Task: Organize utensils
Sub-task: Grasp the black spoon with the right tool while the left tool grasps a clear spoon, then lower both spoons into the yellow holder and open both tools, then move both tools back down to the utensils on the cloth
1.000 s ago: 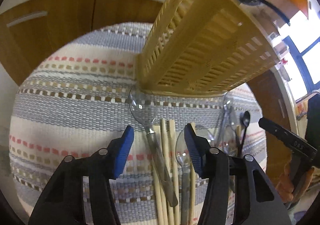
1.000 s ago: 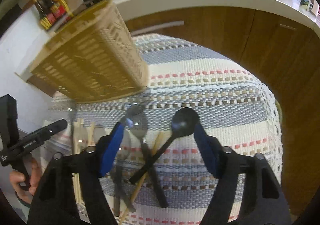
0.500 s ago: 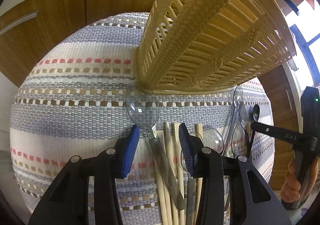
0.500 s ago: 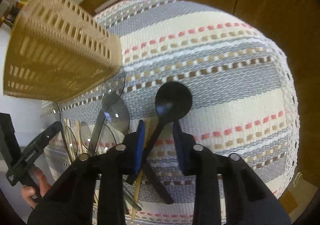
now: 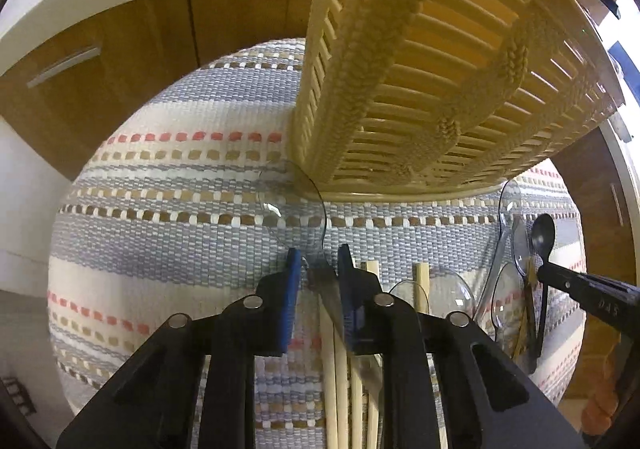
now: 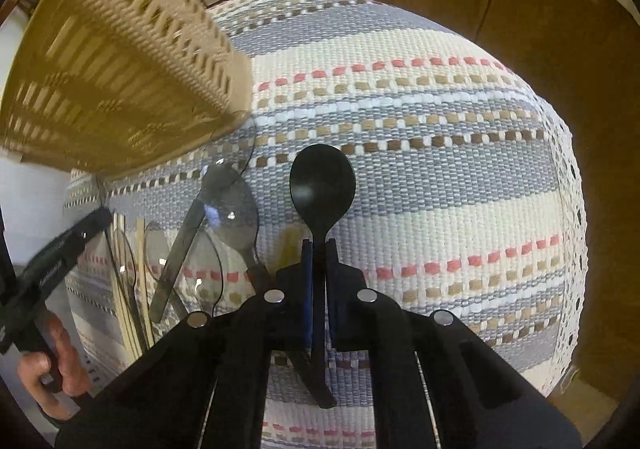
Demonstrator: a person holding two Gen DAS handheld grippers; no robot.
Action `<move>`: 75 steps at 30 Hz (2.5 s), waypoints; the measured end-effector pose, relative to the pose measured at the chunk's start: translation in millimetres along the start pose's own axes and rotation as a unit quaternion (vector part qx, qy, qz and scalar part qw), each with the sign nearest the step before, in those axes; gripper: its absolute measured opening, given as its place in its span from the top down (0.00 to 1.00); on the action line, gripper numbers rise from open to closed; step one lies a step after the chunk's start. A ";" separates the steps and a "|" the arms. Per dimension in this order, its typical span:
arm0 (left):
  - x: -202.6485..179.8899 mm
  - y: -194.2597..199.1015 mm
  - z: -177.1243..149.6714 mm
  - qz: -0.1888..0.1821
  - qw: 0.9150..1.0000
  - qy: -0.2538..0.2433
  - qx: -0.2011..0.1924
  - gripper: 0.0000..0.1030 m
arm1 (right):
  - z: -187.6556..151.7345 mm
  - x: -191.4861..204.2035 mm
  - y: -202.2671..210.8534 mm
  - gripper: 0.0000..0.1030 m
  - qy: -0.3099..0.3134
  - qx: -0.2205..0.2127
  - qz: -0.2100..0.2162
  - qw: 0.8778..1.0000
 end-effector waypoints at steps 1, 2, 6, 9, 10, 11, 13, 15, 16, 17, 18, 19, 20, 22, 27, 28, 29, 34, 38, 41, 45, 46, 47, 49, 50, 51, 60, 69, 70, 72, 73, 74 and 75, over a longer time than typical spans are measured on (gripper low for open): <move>0.1 1.0 -0.1 -0.004 1.000 0.005 -0.002 0.85 | -1.4 3.1 0.7 0.96 0.005 -0.005 -0.001 1.000; 0.9 2.4 0.1 -0.011 1.000 0.011 -0.005 0.87 | -1.4 3.8 2.4 0.96 0.013 -0.013 0.000 1.000; 12.4 12.9 -4.8 -0.054 0.998 0.037 -0.026 0.90 | -3.5 9.3 14.0 0.96 0.035 -0.046 0.009 0.998; 15.4 27.6 -9.1 -0.079 0.995 0.042 -0.046 0.90 | -5.3 18.6 23.9 0.96 0.046 -0.071 0.020 0.996; 16.1 32.8 -11.3 -0.085 0.994 0.039 -0.053 0.90 | -6.1 17.7 27.1 0.96 0.048 -0.078 0.025 0.996; 16.4 38.3 -15.0 -0.092 0.993 0.035 -0.061 0.90 | -6.9 17.7 30.3 0.96 0.051 -0.089 0.031 0.994; 15.8 49.2 -22.8 -0.102 0.992 0.031 -0.074 0.91 | -11.9 24.0 46.6 0.96 0.056 -0.107 0.040 0.992; 16.6 63.8 -28.2 -0.113 0.988 0.024 -0.099 0.91 | -12.3 29.5 61.2 0.96 0.063 -0.133 0.051 0.988; 19.4 69.8 -29.9 -0.110 0.988 0.021 -0.108 0.91 | -16.9 34.0 67.5 0.96 0.067 -0.146 0.053 0.986; 22.5 75.1 -31.9 -0.106 0.988 0.021 -0.114 0.91 | -19.2 33.3 74.7 0.96 0.071 -0.156 0.054 0.984; 21.5 81.6 -33.0 -0.110 0.986 0.022 -0.122 0.91 | -20.1 41.2 83.0 0.96 0.075 -0.168 0.058 0.981; 20.2 88.8 -33.7 -0.116 0.984 0.020 -0.134 0.91 | -20.4 47.6 90.0 0.96 0.079 -0.179 0.063 0.979; 19.9 96.6 -34.5 -0.120 0.981 0.019 -0.151 0.91 | -21.5 50.1 99.0 0.96 0.084 -0.194 0.067 0.975; 25.8 109.1 -29.1 -0.128 0.976 0.021 -0.174 0.91 | -24.9 52.3 114.2 0.96 0.093 -0.216 0.068 0.970; 8.7 170.3 -21.7 -0.156 0.951 -0.003 -0.267 0.91 | -14.2 60.4 162.3 0.96 0.116 -0.292 0.057 0.948; 2.6 184.7 -18.7 -0.159 0.944 -0.012 -0.288 0.91 | -9.1 63.0 173.4 0.96 0.120 -0.309 0.052 0.942; -2.1 194.3 -15.4 -0.162 0.939 -0.018 -0.302 0.91 | -2.3 65.5 183.7 0.96 0.123 -0.326 0.048 0.936; -36.2 242.3 25.2 -0.167 0.901 -0.050 -0.398 0.91 | 44.7 73.1 209.5 0.96 0.130 -0.380 0.037 0.915; -54.2 241.2 57.9 -0.159 0.882 -0.053 -0.441 0.91 | 90.1 73.1 205.7 0.96 0.120 -0.402 0.032 0.907; -66.6 225.0 81.2 -0.157 0.879 -0.051 -0.447 0.91 | 112.5 68.8 200.2 0.96 0.113 -0.412 0.023 0.904; -72.3 206.7 97.6 -0.134 0.878 -0.055 -0.456 0.91 | 137.4 62.0 181.3 0.96 0.099 -0.415 0.013 0.904; -72.7 202.5 100.2 -0.129 0.878 -0.053 -0.457 0.91 | 139.7 62.0 177.2 0.96 0.099 -0.416 0.009 0.904; -72.3 199.2 103.0 -0.124 0.878 -0.050 -0.460 0.91 | 141.7 62.3 172.4 0.96 0.100 -0.415 0.006 0.904; -68.8 193.9 105.2 -0.119 0.877 -0.046 -0.464 0.91 | 140.3 63.3 167.5 0.96 0.100 -0.420 -0.004 0.902; -66.7 191.0 105.8 -0.115 0.876 -0.043 -0.466 0.90 | 141.0 64.4 164.3 0.96 0.105 -0.419 -0.008 0.902; -64.5 188.7 106.6 -0.111 0.876 -0.041 -0.468 0.90 | 139.5 65.3 162.8 0.96 0.108 -0.419 -0.008 0.902; -54.1 181.0 91.1 -0.100 0.874 -0.034 -0.475 0.61 | 116.5 67.1 159.2 0.80 0.119 -0.415 0.003 0.902; -35.5 211.7 49.8 -0.130 0.890 -0.028 -0.435 0.43 | 58.0 58.8 180.2 0.70 0.116 -0.405 0.017 0.907; -35.4 215.6 43.5 -0.132 0.893 -0.032 -0.428 0.41 | 50.7 58.5 182.3 0.66 0.117 -0.402 0.020 0.908; -35.6 221.8 31.6 -0.135 0.897 -0.037 -0.419 0.40 | 35.9 57.1 186.8 0.48 0.115 -0.400 0.019 0.909; -35.5 224.3 25.1 -0.137 0.900 -0.040 -0.411 0.40 | 30.0 56.7 188.3 0.48 0.116 -0.398 0.016 0.910; -35.2 225.7 19.1 -0.137 0.904 -0.041 -0.403 0.40 | 23.4 56.3 188.9 0.48 0.117 -0.392 0.014 0.912; -34.7 226.9 15.0 -0.139 0.907 -0.042 -0.396 0.40 | 18.2 55.6 188.5 0.48 0.115 -0.386 0.011 0.915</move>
Point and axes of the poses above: each gripper's, at about its wrist camera, not at the fingertips, and y roughly against the way its jaws point, x to its left, z to its top, the point moved 7 cm from there along -y, roughly the way its jaws point, and after that the axes turned 12 degrees about y, right-handed, at the moved point
